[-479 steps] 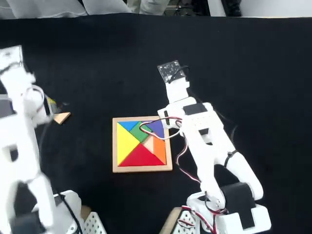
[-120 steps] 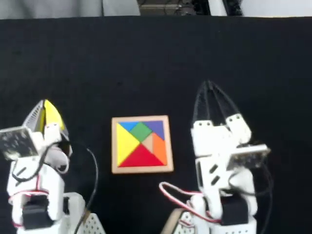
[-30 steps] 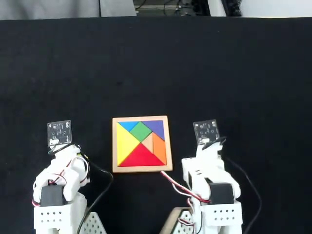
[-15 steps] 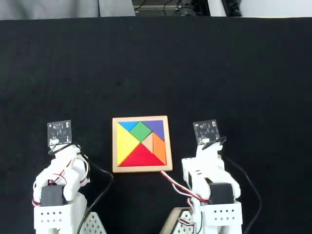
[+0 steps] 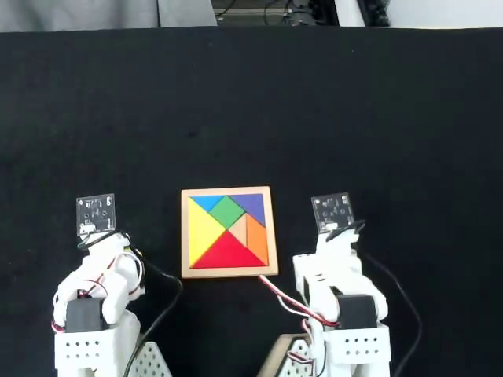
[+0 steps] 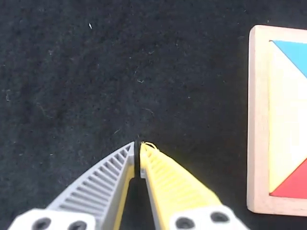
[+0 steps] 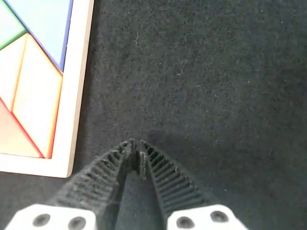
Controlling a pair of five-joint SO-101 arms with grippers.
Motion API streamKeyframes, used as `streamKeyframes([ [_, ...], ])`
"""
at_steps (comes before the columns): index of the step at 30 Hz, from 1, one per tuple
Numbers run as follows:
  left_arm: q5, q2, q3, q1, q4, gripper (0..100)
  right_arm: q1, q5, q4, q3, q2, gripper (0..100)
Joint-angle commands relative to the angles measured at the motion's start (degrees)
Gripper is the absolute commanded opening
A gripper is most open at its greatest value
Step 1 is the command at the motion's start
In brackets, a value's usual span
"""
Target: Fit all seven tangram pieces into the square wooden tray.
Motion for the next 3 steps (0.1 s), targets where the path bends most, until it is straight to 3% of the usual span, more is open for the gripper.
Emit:
streamKeyframes([
  [1, -0.44, -0.53, 1.01, 0.31, 0.18, 3, -0.26, 0.00, 0.35, -0.22, -5.32, 1.1],
  [3, -0.44, -0.53, 1.01, 0.31, 0.18, 3, -0.26, 0.00, 0.35, -0.22, -5.32, 1.1],
])
